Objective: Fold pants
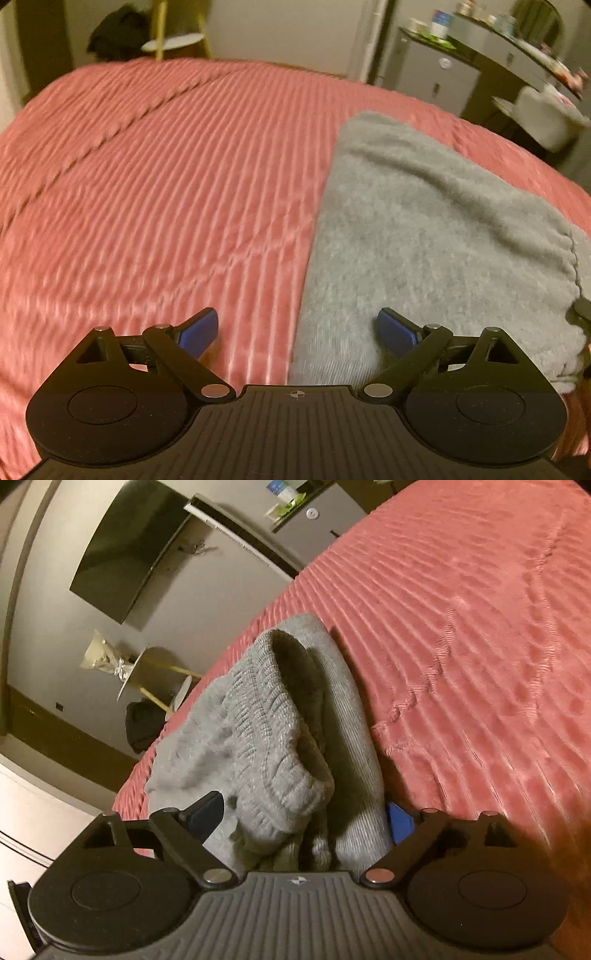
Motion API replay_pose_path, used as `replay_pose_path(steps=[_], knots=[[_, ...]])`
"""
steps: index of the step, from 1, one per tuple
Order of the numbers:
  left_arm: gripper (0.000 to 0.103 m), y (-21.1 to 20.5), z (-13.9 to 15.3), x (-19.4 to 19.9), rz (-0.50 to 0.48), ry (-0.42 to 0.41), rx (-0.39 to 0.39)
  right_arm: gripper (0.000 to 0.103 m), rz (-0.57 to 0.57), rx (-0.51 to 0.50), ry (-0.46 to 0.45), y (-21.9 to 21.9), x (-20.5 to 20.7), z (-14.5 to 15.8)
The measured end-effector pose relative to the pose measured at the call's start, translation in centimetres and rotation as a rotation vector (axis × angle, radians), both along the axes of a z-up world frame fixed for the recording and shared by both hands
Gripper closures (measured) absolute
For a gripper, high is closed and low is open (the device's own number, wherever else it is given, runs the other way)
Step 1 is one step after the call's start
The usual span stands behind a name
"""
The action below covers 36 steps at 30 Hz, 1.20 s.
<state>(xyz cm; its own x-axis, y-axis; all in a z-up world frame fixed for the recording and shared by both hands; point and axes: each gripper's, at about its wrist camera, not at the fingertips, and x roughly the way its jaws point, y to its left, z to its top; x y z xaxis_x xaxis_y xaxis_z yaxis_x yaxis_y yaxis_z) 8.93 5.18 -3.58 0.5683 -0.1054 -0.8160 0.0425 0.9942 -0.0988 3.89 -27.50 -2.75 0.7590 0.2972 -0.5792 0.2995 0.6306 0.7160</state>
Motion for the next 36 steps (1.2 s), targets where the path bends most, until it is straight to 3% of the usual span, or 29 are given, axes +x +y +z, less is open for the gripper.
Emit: replay_pose_path(steps=[3,4,8,11,13,15,16,18,24,26,27,28,29,31,33,35,36], knots=[[0.007,-0.2,0.3,1.2,-0.033,0.004,0.006,0.011,0.011,0.028,-0.002,-0.4,1.5,-0.4],[0.011,-0.1,0.5,1.7,-0.035,0.018,-0.008,0.011,0.013,0.032,-0.001,-0.3,1.4,-0.6],[0.007,0.7,1.6,2.8,-0.053,0.017,-0.175,0.012,0.028,0.028,-0.008,-0.4,1.8,-0.9],[0.007,0.6,0.2,4.7,-0.054,0.073,-0.158,0.024,0.016,0.004,-0.023,0.0,1.2,-1.3],[0.008,0.9,-1.3,5.8,-0.056,0.119,-0.172,0.038,0.017,-0.024,-0.04,0.5,0.8,-1.3],[0.008,1.4,-2.5,6.4,-0.101,0.161,-0.289,0.042,0.025,-0.002,-0.071,0.7,0.7,-1.3],[0.007,1.7,-3.1,6.7,-0.138,0.183,-0.369,0.042,0.013,0.056,-0.083,0.1,0.5,-1.4],[0.005,1.7,-4.1,7.2,-0.163,0.203,-0.401,0.039,0.006,0.14,-0.094,-0.7,0.7,-2.1],[0.006,0.8,-4.1,9.9,-0.193,0.22,-0.456,0.008,0.089,0.137,-0.075,0.2,3.6,-2.3],[0.021,-0.4,-4.1,10.6,-0.193,0.211,-0.396,0.008,0.096,0.123,-0.059,0.6,4.5,-2.1],[0.025,-0.8,-4.2,10.7,-0.185,0.211,-0.382,0.013,0.091,0.106,-0.049,0.8,4.7,-1.9],[0.039,-1.0,-4.0,10.6,-0.193,0.192,-0.39,0.034,0.083,0.081,-0.034,1.0,4.9,-1.7],[0.046,-1.2,-3.5,10.3,-0.211,0.175,-0.385,0.046,0.075,0.029,-0.009,0.8,4.5,-1.3],[0.054,-1.4,-2.8,9.5,-0.243,0.14,-0.367,0.05,0.109,-0.034,-0.031,1.3,4.2,-0.3],[0.053,-0.9,-3.0,9.2,-0.262,0.12,-0.39,0.049,0.13,-0.057,-0.054,1.6,4.0,0.4],[0.031,-0.5,-4.3,9.5,-0.223,0.155,-0.405,0.04,0.127,-0.04,-0.033,1.3,4.4,-0.1],[0.029,-0.5,-4.8,9.8,-0.2,0.172,-0.427,0.037,0.129,-0.01,-0.021,1.2,4.9,-0.6]])
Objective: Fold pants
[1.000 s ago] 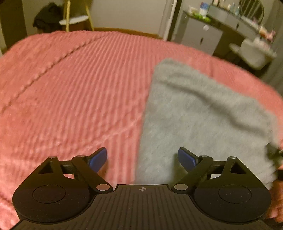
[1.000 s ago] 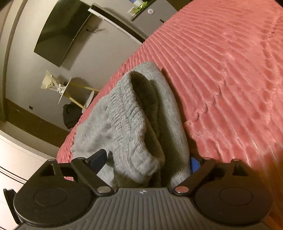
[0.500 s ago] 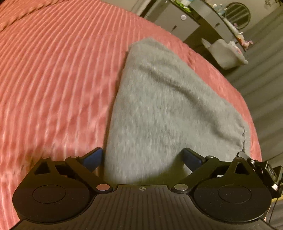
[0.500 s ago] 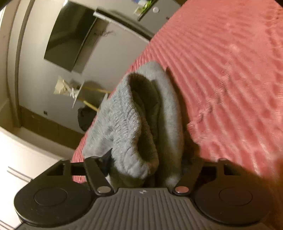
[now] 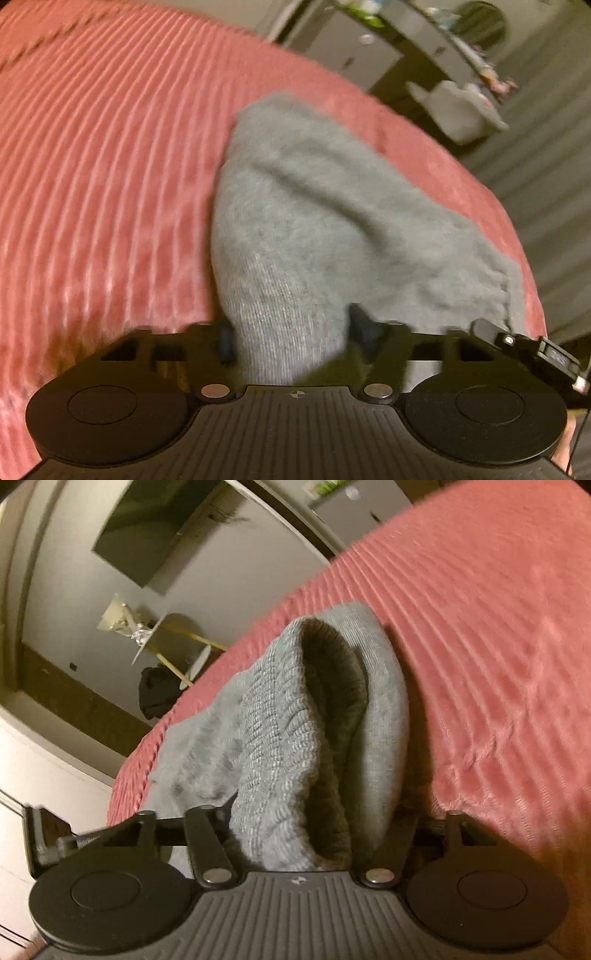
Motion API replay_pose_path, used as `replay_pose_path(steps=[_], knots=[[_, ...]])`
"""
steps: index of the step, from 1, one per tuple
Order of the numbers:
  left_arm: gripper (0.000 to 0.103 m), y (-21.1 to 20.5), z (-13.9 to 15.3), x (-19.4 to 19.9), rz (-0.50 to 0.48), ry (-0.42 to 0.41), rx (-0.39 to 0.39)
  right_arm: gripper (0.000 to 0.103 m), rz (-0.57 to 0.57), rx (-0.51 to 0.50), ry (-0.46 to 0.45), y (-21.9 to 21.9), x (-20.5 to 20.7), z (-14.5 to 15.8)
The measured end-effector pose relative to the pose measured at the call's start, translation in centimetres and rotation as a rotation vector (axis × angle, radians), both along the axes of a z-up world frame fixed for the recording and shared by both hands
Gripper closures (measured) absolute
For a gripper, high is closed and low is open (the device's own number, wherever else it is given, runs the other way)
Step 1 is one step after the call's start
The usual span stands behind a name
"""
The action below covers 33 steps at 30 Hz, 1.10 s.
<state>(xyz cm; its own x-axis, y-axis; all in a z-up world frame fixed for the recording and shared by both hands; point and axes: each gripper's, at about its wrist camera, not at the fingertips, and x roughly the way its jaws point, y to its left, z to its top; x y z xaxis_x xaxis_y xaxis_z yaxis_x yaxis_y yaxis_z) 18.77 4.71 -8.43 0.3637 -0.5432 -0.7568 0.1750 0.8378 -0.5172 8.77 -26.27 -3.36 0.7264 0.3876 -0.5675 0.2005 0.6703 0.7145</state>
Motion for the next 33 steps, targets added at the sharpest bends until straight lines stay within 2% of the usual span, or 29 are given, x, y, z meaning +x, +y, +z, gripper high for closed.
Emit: replay_pose_path(steps=[1,3,4,5,6,8,11,13,15,17,18,19,20,21,22,23,24,27,29,31,33], knots=[[0.028,0.0,-0.1,0.1,0.029,0.018,-0.021,0.036,-0.005,0.014,0.003,0.1,0.4,-0.2],[0.049,-0.7,0.7,0.0,0.065,0.003,-0.005,0.039,-0.033,0.01,0.031,0.3,0.9,0.0],[0.058,-1.4,1.4,-0.2,0.054,-0.029,0.013,0.048,-0.049,-0.001,0.041,0.6,1.0,0.3],[0.062,-1.6,1.9,-0.5,0.043,-0.054,0.03,0.05,-0.051,-0.039,0.032,1.4,1.3,1.2],[0.063,-1.9,2.7,-0.5,0.036,-0.073,0.032,0.053,-0.037,-0.097,0.003,2.1,1.1,2.2],[0.066,-1.6,4.4,-0.6,0.039,-0.1,-0.013,0.054,-0.011,-0.154,-0.052,3.2,0.6,4.3],[0.066,-2.0,7.8,-0.6,0.033,-0.189,-0.029,0.054,0.011,-0.176,-0.135,3.9,1.0,7.5],[0.065,-2.1,9.5,-0.1,0.054,-0.211,-0.057,0.054,0.009,-0.178,-0.178,3.6,1.6,9.6],[0.06,-1.8,10.5,0.7,0.086,-0.216,-0.079,0.054,-0.008,-0.18,-0.202,2.8,2.4,10.9],[0.033,-2.2,10.7,2.1,0.16,-0.203,-0.02,0.051,-0.038,-0.165,-0.207,1.6,3.1,11.5],[0.026,-2.1,10.7,2.4,0.226,-0.193,0.041,0.045,-0.053,-0.148,-0.193,0.8,3.4,11.4],[0.016,-2.3,10.5,2.5,0.298,-0.184,0.11,0.026,-0.069,-0.166,-0.152,0.0,3.9,11.1],[0.012,-2.1,10.1,2.3,0.315,-0.172,0.126,0.016,-0.097,-0.237,-0.078,-0.4,4.4,10.9],[0.011,-1.9,9.4,1.8,0.295,-0.157,0.12,0.009,-0.166,-0.357,-0.005,-0.6,4.3,10.8],[0.011,-2.0,8.8,1.3,0.261,-0.147,0.118,0.009,-0.231,-0.472,0.009,-0.6,3.4,10.7],[0.011,-2.1,7.9,0.6,0.231,-0.135,0.139,0.009,-0.252,-0.537,0.006,-0.4,2.6,10.6],[0.011,-2.5,6.9,-0.3,0.217,-0.127,0.185,0.009,-0.238,-0.549,0.001,-0.1,2.0,10.2],[0.011,-3.2,4.6,-2.9,0.165,-0.116,0.268,0.011,-0.18,-0.479,-0.027,0.9,-0.3,8.8],[0.008,-3.1,4.1,-4.6,0.193,-0.165,0.283,0.019,-0.183,-0.466,-0.047,1.9,-1.0,8.2],[0.008,-2.9,4.3,-5.4,0.202,-0.192,0.312,0.041,-0.189,-0.479,-0.077,3.0,-1.6,8.2],[0.008,-3.3,4.6,-5.5,0.201,-0.206,0.337,0.052,-0.206,-0.517,-0.125,4.1,-2.3,8.8]])
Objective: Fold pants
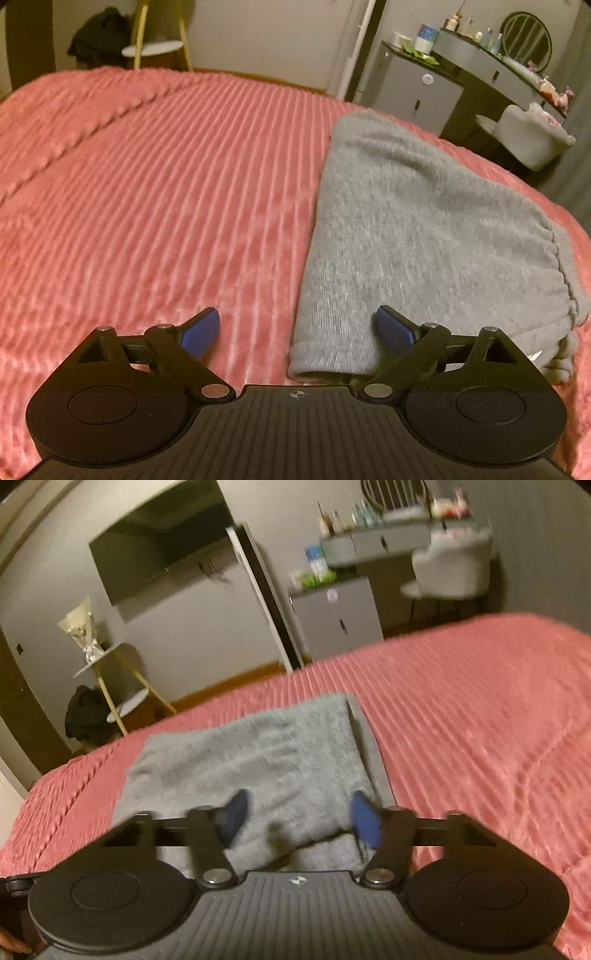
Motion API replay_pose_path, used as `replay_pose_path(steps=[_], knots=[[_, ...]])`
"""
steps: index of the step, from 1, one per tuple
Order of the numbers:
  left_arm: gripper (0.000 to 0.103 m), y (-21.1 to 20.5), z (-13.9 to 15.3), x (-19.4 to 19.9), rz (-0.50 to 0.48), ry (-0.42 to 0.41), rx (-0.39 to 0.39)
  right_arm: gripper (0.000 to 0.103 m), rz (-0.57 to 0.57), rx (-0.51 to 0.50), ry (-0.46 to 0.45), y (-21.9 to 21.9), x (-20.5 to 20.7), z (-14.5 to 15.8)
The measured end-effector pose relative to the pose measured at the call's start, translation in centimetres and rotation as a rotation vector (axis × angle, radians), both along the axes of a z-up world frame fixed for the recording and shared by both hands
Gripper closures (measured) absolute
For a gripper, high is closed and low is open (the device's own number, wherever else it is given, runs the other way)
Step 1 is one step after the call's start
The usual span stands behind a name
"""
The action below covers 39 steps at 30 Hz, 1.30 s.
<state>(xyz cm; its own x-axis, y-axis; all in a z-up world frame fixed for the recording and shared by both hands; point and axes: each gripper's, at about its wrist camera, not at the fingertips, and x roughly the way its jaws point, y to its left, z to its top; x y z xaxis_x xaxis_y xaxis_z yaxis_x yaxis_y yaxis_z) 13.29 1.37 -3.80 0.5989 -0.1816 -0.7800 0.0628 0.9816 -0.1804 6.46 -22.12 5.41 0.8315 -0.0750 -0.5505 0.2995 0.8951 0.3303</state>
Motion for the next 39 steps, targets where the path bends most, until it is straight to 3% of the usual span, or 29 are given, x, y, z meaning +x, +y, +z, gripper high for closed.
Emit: replay_pose_path(steps=[3,6,7,8,11,15,16,19,21,23,27,32,37,39], knots=[[0.006,0.3,-0.4,-0.6,-0.005,0.005,0.028,0.053,0.006,-0.037,-0.057,1.3,-0.2,0.4],[0.004,-0.1,-0.8,-0.4,-0.013,0.008,0.073,0.053,0.078,-0.128,0.061,2.9,2.0,-1.5],[0.004,-0.5,-0.9,-0.5,-0.019,0.002,0.107,0.052,0.074,-0.214,0.126,3.5,2.2,-2.4],[0.004,-0.7,-0.8,-0.8,-0.025,-0.006,0.15,0.048,0.062,-0.287,0.187,4.0,2.1,-3.0],[0.002,-1.4,-0.8,-1.7,-0.031,0.002,0.218,0.04,0.036,-0.209,0.251,3.2,1.3,-4.2],[0.003,-2.5,-2.5,-3.0,-0.049,0.166,0.308,0.019,0.021,-0.278,0.334,4.1,-0.8,-4.3],[0.003,-2.7,-2.7,-4.0,-0.053,0.159,0.311,0.01,0.047,-0.243,0.349,4.0,-1.2,-4.7],[0.003,-2.9,-2.4,-6.3,-0.059,0.147,0.28,0.004,0.104,-0.157,0.337,4.5,-3.1,-4.7],[0.003,-3.1,-1.9,-8.0,-0.063,0.103,0.281,0.004,0.105,-0.184,0.251,5.8,-4.7,-3.5],[0.003,-3.8,-0.9,-9.3,-0.081,0.043,0.35,0.004,0.05,-0.259,0.228,7.4,-6.0,-2.8],[0.002,-3.9,1.0,-11.6,-0.074,-0.044,0.349,0.004,0.053,-0.358,0.388,9.4,-5.7,-3.1],[0.002,-3.9,3.7,-14.4,-0.052,-0.116,0.333,0.004,0.046,-0.339,0.267,10.4,-8.0,-0.1],[0.0,-3.5,7.6,-16.9,-0.038,-0.224,0.263,0.004,-0.001,-0.257,0.052,10.8,-11.1,4.4],[0.0,-3.7,8.4,-17.2,-0.036,-0.269,0.271,0.004,0.016,-0.252,-0.038,11.2,-12.0,5.8]])
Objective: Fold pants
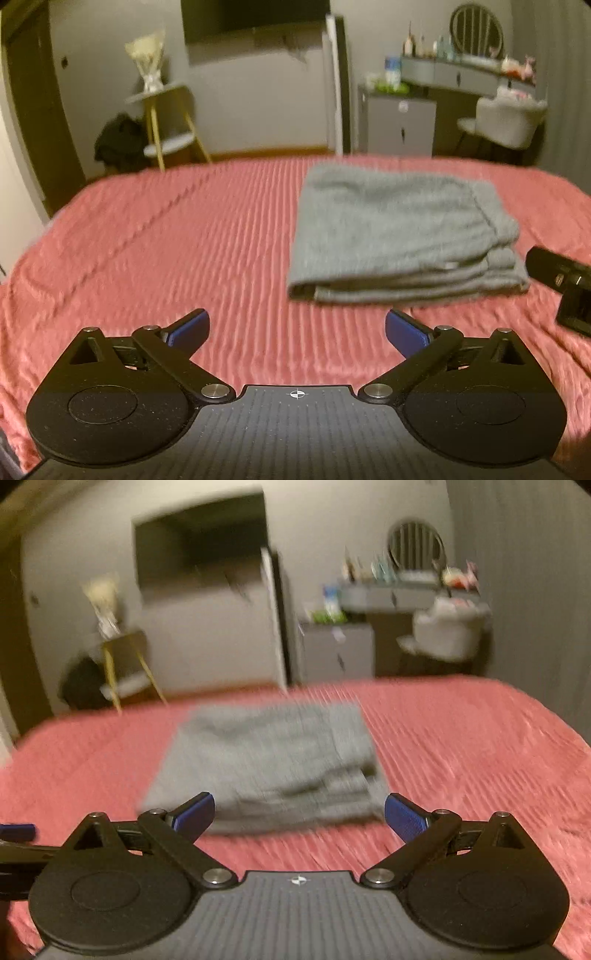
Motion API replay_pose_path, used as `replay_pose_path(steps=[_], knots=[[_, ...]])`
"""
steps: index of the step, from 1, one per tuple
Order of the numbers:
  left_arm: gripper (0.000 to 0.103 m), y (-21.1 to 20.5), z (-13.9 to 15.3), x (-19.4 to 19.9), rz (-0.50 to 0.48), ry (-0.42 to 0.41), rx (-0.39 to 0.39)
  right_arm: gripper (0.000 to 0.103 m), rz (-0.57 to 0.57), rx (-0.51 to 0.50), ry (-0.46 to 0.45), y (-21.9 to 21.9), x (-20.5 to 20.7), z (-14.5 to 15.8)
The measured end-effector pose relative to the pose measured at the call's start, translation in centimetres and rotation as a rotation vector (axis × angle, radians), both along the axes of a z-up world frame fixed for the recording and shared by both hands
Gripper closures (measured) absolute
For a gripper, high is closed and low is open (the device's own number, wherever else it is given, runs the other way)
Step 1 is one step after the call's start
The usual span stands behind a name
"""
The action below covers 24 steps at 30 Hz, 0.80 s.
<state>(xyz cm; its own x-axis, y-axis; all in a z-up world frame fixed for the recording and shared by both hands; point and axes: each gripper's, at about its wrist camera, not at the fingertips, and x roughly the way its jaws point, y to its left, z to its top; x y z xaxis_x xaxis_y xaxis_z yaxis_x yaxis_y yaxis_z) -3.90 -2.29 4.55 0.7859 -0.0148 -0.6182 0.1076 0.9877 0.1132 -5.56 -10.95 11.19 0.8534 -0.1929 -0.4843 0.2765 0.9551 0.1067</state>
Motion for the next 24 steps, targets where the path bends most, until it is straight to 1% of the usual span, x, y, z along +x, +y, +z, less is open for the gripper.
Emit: replay_pose_path(steps=[1,3,5,9,12,14,16,18,20,22,24], knots=[[0.0,-0.2,0.1,0.0,-0.001,-0.024,0.017,0.004,0.013,-0.028,-0.001,0.4,-0.1,0.6],[0.0,-0.5,0.1,0.2,-0.01,-0.044,0.041,0.004,0.029,-0.073,0.021,1.1,0.2,1.3],[0.0,-0.8,-0.1,0.7,-0.016,-0.051,0.045,0.004,0.035,-0.081,0.029,1.3,0.6,1.6],[0.0,-1.4,-0.8,2.0,-0.028,-0.051,0.027,0.004,0.015,-0.083,0.035,1.0,1.6,1.5],[0.0,-1.8,-2.2,2.9,-0.039,-0.072,0.028,0.004,-0.009,-0.047,0.006,0.5,2.1,0.1],[0.0,-1.9,-3.4,3.6,-0.052,-0.069,0.025,0.004,-0.029,-0.035,-0.006,0.4,2.5,-1.3],[0.0,-1.6,-4.4,4.4,-0.062,-0.043,-0.003,0.004,-0.048,-0.049,-0.001,0.4,3.4,-2.7],[0.0,-1.5,-5.2,5.6,-0.049,-0.018,-0.021,0.004,-0.05,-0.067,0.016,0.6,4.4,-4.1],[0.0,-1.5,-5.9,6.6,-0.034,-0.015,-0.023,0.004,-0.043,-0.09,0.055,0.9,5.6,-5.3],[0.0,-1.6,-6.6,7.4,-0.031,-0.023,-0.024,0.004,-0.019,-0.109,0.073,1.1,6.5,-6.0],[0.0,-1.9,-7.2,8.1,-0.033,-0.018,-0.009,0.004,0.0,-0.145,0.079,1.3,7.2,-6.4]])
